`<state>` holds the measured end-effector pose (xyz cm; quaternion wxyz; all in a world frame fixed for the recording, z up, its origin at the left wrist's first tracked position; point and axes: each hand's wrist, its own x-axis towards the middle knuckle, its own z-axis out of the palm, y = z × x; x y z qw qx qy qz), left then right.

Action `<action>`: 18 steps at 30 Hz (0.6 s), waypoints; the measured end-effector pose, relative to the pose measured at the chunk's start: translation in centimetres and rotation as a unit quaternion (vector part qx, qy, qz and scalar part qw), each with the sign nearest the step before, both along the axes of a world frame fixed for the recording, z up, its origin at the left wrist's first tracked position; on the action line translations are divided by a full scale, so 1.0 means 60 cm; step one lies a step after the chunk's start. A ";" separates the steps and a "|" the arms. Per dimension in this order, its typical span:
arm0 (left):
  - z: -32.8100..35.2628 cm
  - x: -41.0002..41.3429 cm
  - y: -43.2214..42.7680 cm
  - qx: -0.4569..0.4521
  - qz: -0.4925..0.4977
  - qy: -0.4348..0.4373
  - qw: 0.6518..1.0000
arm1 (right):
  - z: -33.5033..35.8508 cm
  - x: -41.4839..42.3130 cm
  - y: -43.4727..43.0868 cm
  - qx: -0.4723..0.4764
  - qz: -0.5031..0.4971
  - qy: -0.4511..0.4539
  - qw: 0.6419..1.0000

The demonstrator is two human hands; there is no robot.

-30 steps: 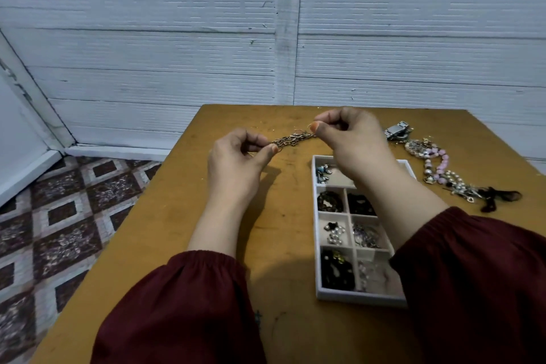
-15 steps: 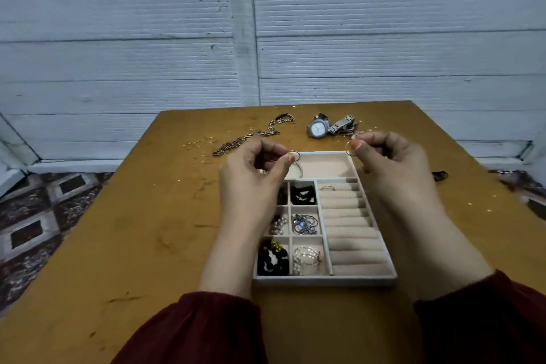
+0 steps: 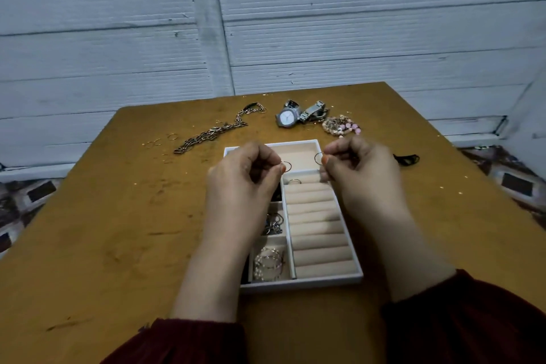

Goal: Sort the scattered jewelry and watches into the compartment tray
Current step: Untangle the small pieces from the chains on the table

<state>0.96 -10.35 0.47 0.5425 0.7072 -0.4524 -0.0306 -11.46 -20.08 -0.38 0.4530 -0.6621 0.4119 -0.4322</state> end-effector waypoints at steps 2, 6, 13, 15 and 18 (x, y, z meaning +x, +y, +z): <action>0.000 -0.001 0.001 0.011 0.004 -0.014 1.000 | 0.000 -0.003 -0.001 -0.049 -0.004 0.058 0.997; 0.002 -0.002 0.005 0.023 0.011 -0.025 0.999 | 0.000 -0.008 0.001 -0.106 0.002 0.115 0.988; 0.005 -0.003 0.011 0.034 0.011 -0.016 0.999 | -0.009 -0.010 0.000 -0.134 0.007 0.166 0.977; 0.006 -0.003 0.011 0.033 0.011 -0.017 0.999 | -0.011 -0.008 0.000 -0.140 0.010 0.173 0.975; 0.007 -0.003 0.010 0.034 0.011 -0.019 0.999 | -0.010 -0.007 0.000 -0.142 0.014 0.184 0.973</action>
